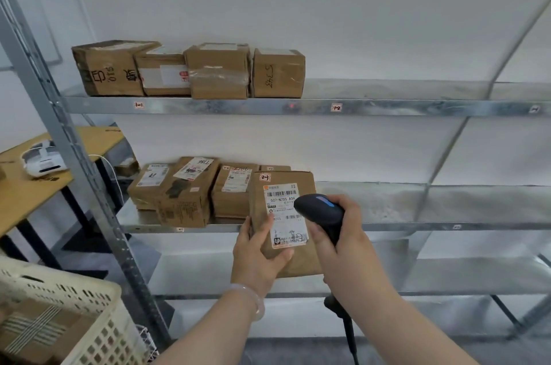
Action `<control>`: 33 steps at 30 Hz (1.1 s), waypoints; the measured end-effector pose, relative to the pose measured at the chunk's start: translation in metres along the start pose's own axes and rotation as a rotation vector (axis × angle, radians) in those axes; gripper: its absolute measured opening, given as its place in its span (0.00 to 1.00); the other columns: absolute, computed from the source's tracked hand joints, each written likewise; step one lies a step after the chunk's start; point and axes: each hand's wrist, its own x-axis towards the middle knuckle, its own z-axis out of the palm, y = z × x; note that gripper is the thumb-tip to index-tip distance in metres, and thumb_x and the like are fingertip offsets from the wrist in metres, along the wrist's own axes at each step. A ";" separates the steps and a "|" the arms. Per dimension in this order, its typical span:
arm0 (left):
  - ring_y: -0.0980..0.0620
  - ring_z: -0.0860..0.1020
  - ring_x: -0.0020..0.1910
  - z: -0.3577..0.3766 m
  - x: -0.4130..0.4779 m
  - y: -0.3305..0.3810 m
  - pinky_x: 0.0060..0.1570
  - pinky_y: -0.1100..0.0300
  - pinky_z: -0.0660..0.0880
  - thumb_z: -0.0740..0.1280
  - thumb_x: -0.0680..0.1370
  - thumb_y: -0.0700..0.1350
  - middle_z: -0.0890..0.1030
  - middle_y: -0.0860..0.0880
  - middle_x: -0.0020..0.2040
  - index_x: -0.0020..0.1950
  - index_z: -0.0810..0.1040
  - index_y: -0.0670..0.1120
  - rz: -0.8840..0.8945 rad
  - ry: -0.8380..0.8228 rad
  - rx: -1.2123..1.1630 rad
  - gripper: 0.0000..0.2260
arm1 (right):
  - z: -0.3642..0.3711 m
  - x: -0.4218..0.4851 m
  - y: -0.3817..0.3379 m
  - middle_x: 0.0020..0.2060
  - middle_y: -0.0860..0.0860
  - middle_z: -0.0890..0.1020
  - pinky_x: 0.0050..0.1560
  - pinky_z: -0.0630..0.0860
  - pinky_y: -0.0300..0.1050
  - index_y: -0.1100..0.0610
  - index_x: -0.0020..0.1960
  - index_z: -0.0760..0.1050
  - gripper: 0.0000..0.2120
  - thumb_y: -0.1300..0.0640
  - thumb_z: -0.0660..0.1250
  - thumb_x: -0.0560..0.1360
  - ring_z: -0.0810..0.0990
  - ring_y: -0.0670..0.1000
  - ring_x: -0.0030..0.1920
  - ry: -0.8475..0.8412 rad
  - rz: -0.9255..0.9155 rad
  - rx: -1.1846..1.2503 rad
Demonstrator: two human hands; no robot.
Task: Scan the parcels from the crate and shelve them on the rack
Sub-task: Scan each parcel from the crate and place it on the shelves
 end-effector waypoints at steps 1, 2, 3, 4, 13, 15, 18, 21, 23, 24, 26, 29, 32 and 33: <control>0.51 0.56 0.77 0.001 0.002 -0.001 0.76 0.56 0.60 0.77 0.73 0.48 0.55 0.52 0.79 0.74 0.65 0.64 -0.002 -0.006 0.014 0.35 | 0.001 0.002 0.002 0.51 0.37 0.77 0.36 0.70 0.32 0.32 0.62 0.58 0.19 0.47 0.64 0.79 0.79 0.40 0.43 0.005 0.005 0.008; 0.51 0.56 0.77 0.003 0.004 -0.001 0.76 0.55 0.60 0.78 0.72 0.48 0.55 0.52 0.79 0.74 0.65 0.65 -0.009 -0.013 0.010 0.35 | 0.002 0.005 0.005 0.51 0.37 0.77 0.37 0.70 0.32 0.32 0.62 0.58 0.19 0.47 0.64 0.79 0.79 0.40 0.44 0.011 0.009 0.014; 0.51 0.57 0.77 0.004 0.007 -0.001 0.76 0.54 0.60 0.78 0.72 0.48 0.55 0.52 0.79 0.72 0.65 0.67 -0.016 -0.021 -0.010 0.35 | 0.003 0.007 0.007 0.51 0.37 0.77 0.37 0.70 0.32 0.30 0.61 0.58 0.20 0.48 0.65 0.79 0.78 0.40 0.45 0.019 0.015 0.019; 0.51 0.57 0.77 0.006 0.010 -0.001 0.76 0.53 0.61 0.78 0.72 0.48 0.56 0.53 0.78 0.70 0.64 0.69 -0.024 -0.027 -0.035 0.35 | 0.004 0.010 0.010 0.51 0.36 0.77 0.37 0.70 0.32 0.28 0.60 0.58 0.20 0.48 0.65 0.79 0.78 0.39 0.44 0.029 0.023 0.023; 0.53 0.60 0.75 0.031 0.056 0.008 0.73 0.61 0.57 0.79 0.71 0.50 0.60 0.53 0.76 0.68 0.65 0.70 -0.068 -0.134 -0.102 0.34 | -0.005 0.035 0.067 0.48 0.35 0.75 0.41 0.82 0.57 0.23 0.53 0.58 0.23 0.51 0.66 0.79 0.80 0.50 0.40 0.209 0.245 0.031; 0.56 0.62 0.73 0.040 0.067 0.012 0.71 0.63 0.58 0.79 0.71 0.51 0.63 0.54 0.74 0.70 0.66 0.68 -0.041 -0.164 -0.103 0.33 | -0.009 0.039 0.081 0.50 0.38 0.75 0.42 0.82 0.58 0.29 0.58 0.61 0.20 0.51 0.66 0.79 0.81 0.55 0.40 0.237 0.309 0.050; 0.53 0.63 0.74 0.059 0.082 0.021 0.73 0.59 0.61 0.78 0.72 0.50 0.64 0.53 0.74 0.74 0.68 0.62 -0.044 -0.232 -0.081 0.34 | -0.015 0.047 0.100 0.51 0.41 0.76 0.30 0.79 0.50 0.30 0.58 0.61 0.21 0.52 0.67 0.78 0.81 0.55 0.32 0.269 0.349 0.059; 0.51 0.62 0.75 0.081 0.094 0.027 0.73 0.56 0.61 0.76 0.73 0.51 0.62 0.52 0.74 0.76 0.64 0.62 -0.073 -0.283 -0.039 0.35 | -0.027 0.062 0.115 0.50 0.41 0.77 0.29 0.77 0.46 0.29 0.57 0.61 0.21 0.51 0.66 0.78 0.81 0.53 0.29 0.267 0.359 0.038; 0.49 0.61 0.75 0.094 0.106 0.028 0.73 0.57 0.61 0.75 0.74 0.54 0.61 0.51 0.74 0.77 0.62 0.62 -0.107 -0.318 0.012 0.35 | -0.035 0.076 0.130 0.49 0.43 0.78 0.28 0.77 0.45 0.30 0.58 0.61 0.20 0.51 0.66 0.78 0.81 0.54 0.27 0.267 0.380 0.053; 0.48 0.61 0.75 0.101 0.112 0.028 0.72 0.57 0.61 0.75 0.73 0.55 0.60 0.50 0.74 0.77 0.62 0.62 -0.133 -0.327 0.039 0.35 | -0.038 0.084 0.138 0.48 0.44 0.78 0.26 0.76 0.44 0.31 0.58 0.61 0.20 0.52 0.66 0.78 0.81 0.54 0.27 0.260 0.395 0.065; 0.47 0.62 0.74 0.114 0.124 0.026 0.71 0.58 0.62 0.75 0.73 0.57 0.60 0.49 0.74 0.76 0.64 0.61 -0.182 -0.333 0.075 0.35 | -0.041 0.101 0.155 0.48 0.45 0.78 0.25 0.76 0.43 0.32 0.59 0.61 0.20 0.52 0.66 0.79 0.81 0.55 0.27 0.222 0.424 0.083; 0.47 0.65 0.72 0.133 0.138 0.019 0.70 0.58 0.65 0.75 0.72 0.58 0.60 0.49 0.73 0.75 0.66 0.59 -0.245 -0.360 0.089 0.33 | -0.041 0.123 0.180 0.45 0.45 0.78 0.26 0.76 0.45 0.34 0.61 0.61 0.20 0.52 0.66 0.79 0.80 0.54 0.24 0.146 0.456 0.064; 0.47 0.66 0.72 0.149 0.148 0.008 0.71 0.56 0.65 0.76 0.71 0.58 0.60 0.49 0.75 0.76 0.65 0.57 -0.280 -0.374 0.104 0.37 | -0.039 0.140 0.205 0.45 0.43 0.77 0.26 0.76 0.44 0.35 0.64 0.61 0.20 0.52 0.66 0.79 0.79 0.51 0.22 0.095 0.473 0.067; 0.47 0.65 0.73 0.153 0.150 0.003 0.71 0.55 0.65 0.77 0.70 0.58 0.60 0.50 0.75 0.77 0.64 0.57 -0.286 -0.368 0.115 0.38 | -0.038 0.144 0.212 0.45 0.43 0.77 0.26 0.76 0.45 0.36 0.64 0.61 0.21 0.52 0.66 0.79 0.79 0.51 0.22 0.076 0.480 0.074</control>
